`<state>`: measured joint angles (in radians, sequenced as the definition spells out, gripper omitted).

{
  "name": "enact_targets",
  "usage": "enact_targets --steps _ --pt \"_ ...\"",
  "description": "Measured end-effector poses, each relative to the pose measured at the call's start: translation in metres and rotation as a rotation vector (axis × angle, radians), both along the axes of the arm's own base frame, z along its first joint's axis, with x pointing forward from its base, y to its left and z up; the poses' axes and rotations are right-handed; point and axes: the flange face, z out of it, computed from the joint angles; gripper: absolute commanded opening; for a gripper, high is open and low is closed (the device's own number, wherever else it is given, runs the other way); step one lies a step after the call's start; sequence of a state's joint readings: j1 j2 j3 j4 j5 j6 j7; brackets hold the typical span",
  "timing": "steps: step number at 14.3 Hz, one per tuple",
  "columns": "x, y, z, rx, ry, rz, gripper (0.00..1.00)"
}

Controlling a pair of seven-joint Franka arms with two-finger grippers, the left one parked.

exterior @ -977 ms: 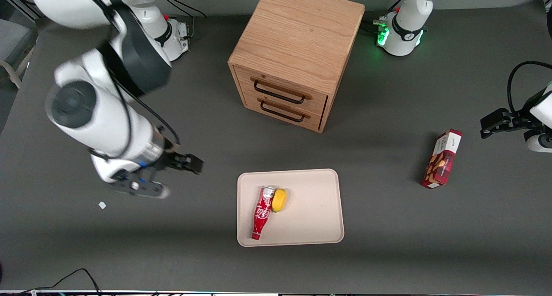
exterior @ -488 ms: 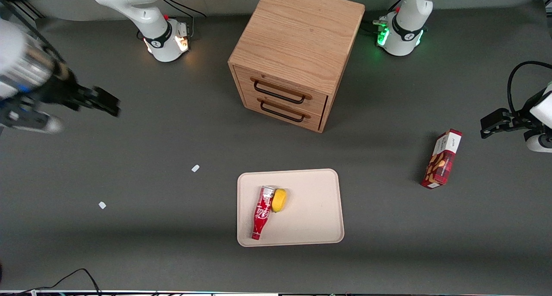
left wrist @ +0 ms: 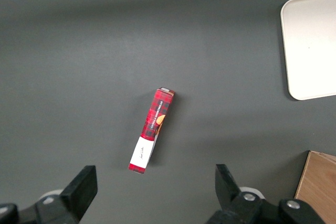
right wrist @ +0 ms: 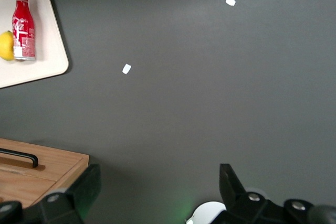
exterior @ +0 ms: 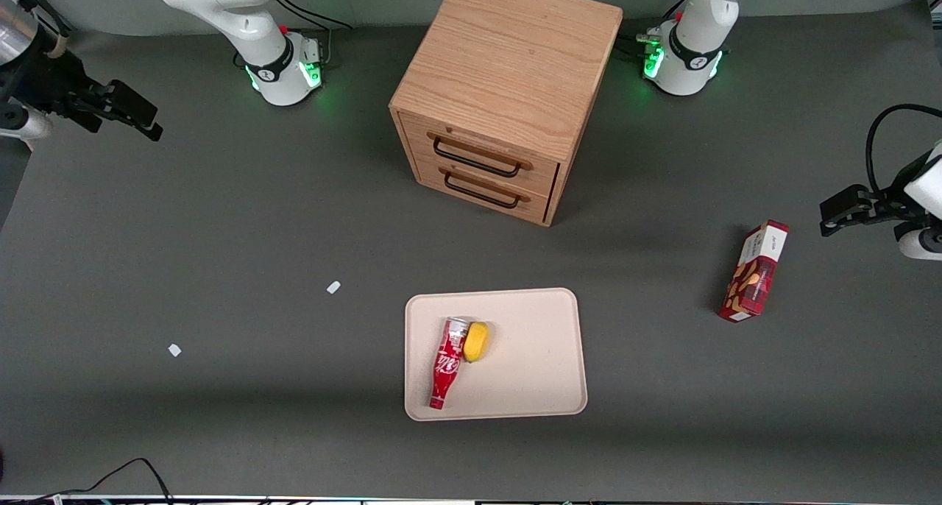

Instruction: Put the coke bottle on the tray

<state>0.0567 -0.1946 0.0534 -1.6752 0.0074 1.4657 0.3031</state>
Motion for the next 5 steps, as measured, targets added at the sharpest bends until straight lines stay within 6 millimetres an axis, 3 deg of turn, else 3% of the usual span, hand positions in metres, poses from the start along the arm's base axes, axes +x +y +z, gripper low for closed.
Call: enact_targets --steps 5 --pt "0.013 0.001 0.014 0.003 0.016 0.001 1.00"
